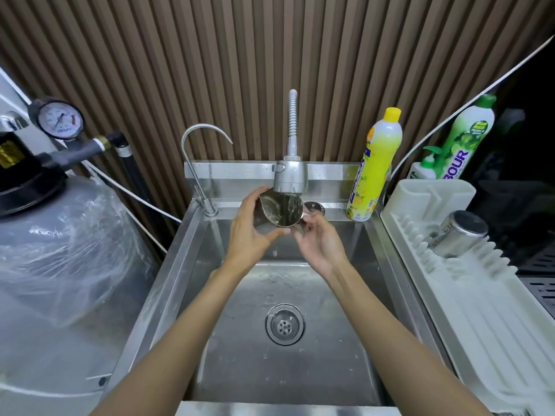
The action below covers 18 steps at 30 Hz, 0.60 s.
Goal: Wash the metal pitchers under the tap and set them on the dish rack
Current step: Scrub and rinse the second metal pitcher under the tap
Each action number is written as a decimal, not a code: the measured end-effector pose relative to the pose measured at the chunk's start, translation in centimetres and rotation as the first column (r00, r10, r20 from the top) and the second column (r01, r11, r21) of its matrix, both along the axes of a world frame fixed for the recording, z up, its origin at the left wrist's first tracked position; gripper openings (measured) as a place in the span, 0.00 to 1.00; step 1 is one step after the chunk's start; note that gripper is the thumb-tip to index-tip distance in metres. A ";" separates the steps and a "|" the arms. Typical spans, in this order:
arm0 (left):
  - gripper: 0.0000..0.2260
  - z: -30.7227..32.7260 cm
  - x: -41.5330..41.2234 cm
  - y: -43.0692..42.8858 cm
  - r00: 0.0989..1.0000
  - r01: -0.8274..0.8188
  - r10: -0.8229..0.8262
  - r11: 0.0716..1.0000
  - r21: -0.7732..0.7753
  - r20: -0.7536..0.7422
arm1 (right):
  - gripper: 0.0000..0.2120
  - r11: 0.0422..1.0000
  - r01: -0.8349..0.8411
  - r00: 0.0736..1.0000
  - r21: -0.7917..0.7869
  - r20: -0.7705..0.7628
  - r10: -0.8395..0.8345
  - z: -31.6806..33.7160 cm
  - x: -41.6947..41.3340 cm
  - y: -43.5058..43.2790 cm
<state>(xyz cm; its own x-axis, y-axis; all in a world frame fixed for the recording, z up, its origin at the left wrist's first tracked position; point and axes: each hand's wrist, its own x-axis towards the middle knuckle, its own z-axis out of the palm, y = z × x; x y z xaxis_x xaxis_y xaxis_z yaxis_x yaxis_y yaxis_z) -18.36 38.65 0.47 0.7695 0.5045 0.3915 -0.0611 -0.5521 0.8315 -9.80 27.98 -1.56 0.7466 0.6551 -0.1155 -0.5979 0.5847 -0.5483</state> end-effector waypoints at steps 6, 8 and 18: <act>0.36 0.6 -0.3 -0.4 0.997 -0.009 0.019 0.990 0.141 -0.071 | 0.08 0.989 -0.042 0.998 -0.142 0.048 0.050 -1.3 -0.1 -1.2; 0.34 0.9 -0.4 -0.6 0.993 -0.061 0.075 0.987 0.145 -0.094 | 0.08 0.970 -0.043 0.992 -0.240 0.102 0.069 -1.7 -0.4 -2.0; 0.20 -2.3 -0.2 -2.9 0.947 -0.147 0.033 0.930 -0.338 -0.321 | 0.07 0.608 0.197 0.882 -0.769 0.410 0.233 3.8 0.6 -6.1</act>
